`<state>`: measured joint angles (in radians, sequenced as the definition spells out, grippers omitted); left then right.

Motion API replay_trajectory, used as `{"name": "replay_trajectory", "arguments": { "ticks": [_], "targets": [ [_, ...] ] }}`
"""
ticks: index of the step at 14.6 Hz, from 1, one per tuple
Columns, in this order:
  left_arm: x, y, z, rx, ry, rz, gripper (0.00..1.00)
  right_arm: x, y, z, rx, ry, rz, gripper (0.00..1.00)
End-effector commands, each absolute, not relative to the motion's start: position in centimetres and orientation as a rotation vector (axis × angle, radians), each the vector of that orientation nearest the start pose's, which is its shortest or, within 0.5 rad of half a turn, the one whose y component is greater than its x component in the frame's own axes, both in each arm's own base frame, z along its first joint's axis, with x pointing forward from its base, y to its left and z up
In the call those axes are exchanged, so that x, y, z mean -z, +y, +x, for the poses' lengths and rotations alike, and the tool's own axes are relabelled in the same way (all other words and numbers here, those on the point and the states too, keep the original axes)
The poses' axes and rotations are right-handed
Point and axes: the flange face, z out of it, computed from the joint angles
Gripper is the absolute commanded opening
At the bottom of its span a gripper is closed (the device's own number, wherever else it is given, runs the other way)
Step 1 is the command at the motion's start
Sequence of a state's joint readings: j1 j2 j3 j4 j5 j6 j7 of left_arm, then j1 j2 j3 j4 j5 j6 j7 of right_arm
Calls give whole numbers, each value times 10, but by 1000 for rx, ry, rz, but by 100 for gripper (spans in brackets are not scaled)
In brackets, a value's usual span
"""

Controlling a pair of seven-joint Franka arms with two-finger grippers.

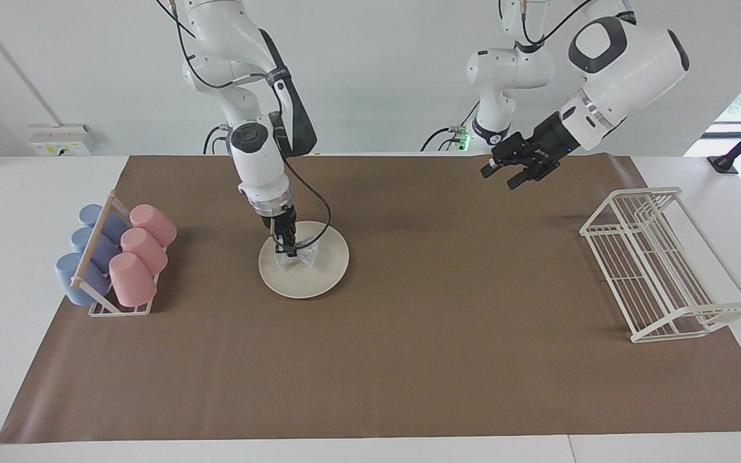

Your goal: Wipe plate with sponge

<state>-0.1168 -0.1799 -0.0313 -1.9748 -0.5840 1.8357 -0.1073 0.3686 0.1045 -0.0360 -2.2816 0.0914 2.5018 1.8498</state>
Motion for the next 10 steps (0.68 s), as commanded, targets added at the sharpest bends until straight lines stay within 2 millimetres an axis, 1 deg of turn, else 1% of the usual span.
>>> {"name": "replay_trajectory", "arguments": {
  "ticks": [1,4,6,8,9,10],
  "targets": [
    [-576,-105,506,66,123,2725,100,-303,170,509,25,2123,-2154,0],
    [-594,-84,505,57,79,2897,100,-303,171,510,26,2126,-2147,0],
    [-601,-73,503,57,61,3002,100,-304,174,511,43,2116,-2125,0],
    [-609,-63,502,50,50,3092,100,-306,184,516,82,2106,-2043,0],
    [-615,-59,501,53,47,3131,100,-306,200,512,80,2104,-2025,0],
    [-621,-56,498,71,49,3153,100,-306,209,508,73,2111,-2016,0]
  ]
}}
